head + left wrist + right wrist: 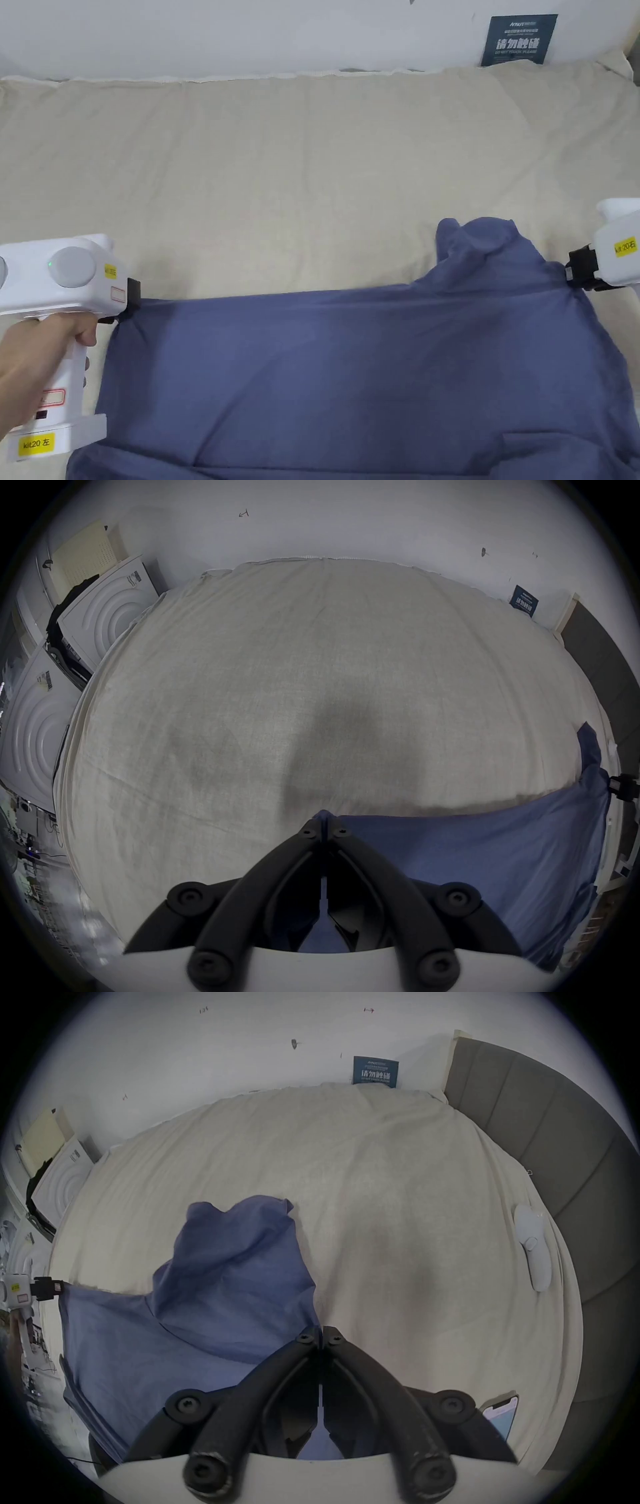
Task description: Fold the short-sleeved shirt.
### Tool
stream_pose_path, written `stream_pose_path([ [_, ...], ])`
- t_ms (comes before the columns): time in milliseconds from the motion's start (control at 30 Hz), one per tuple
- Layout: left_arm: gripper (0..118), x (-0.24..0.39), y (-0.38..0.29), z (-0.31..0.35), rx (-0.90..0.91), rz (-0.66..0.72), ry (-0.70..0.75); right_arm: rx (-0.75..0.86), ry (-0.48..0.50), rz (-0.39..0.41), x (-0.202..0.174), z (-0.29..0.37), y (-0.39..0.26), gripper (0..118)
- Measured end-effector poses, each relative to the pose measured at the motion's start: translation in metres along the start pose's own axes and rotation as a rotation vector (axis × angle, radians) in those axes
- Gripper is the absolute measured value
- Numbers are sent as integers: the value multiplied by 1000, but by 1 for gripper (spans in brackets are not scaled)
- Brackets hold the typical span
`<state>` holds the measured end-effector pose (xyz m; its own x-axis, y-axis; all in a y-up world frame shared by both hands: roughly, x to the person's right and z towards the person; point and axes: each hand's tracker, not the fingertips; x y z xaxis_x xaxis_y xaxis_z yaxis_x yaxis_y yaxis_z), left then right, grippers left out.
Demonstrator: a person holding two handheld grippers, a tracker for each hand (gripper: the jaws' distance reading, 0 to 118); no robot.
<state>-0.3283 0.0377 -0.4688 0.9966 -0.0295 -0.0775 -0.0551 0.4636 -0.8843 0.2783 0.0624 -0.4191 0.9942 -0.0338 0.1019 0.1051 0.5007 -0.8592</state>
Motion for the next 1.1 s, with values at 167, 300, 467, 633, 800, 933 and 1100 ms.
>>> stream_pose_path([
  [167,0,-6,-7,20,30,13,-10,33,13,0,3,23,-11,0],
  [300,0,-14,-17,43,56,31,-28,58,23,3,3,47,-21,0],
  [467,0,-24,-38,78,92,28,-33,108,43,7,3,88,-43,0],
  [633,0,-36,-70,115,126,36,-48,142,54,10,5,127,-77,0],
  [800,0,-45,-111,147,144,24,-54,163,65,12,8,159,-122,0],
  [933,0,-56,-149,164,134,2,-70,165,78,10,11,176,-164,0],
  [1100,0,-68,-192,169,112,6,-80,125,91,10,13,181,-213,0],
])
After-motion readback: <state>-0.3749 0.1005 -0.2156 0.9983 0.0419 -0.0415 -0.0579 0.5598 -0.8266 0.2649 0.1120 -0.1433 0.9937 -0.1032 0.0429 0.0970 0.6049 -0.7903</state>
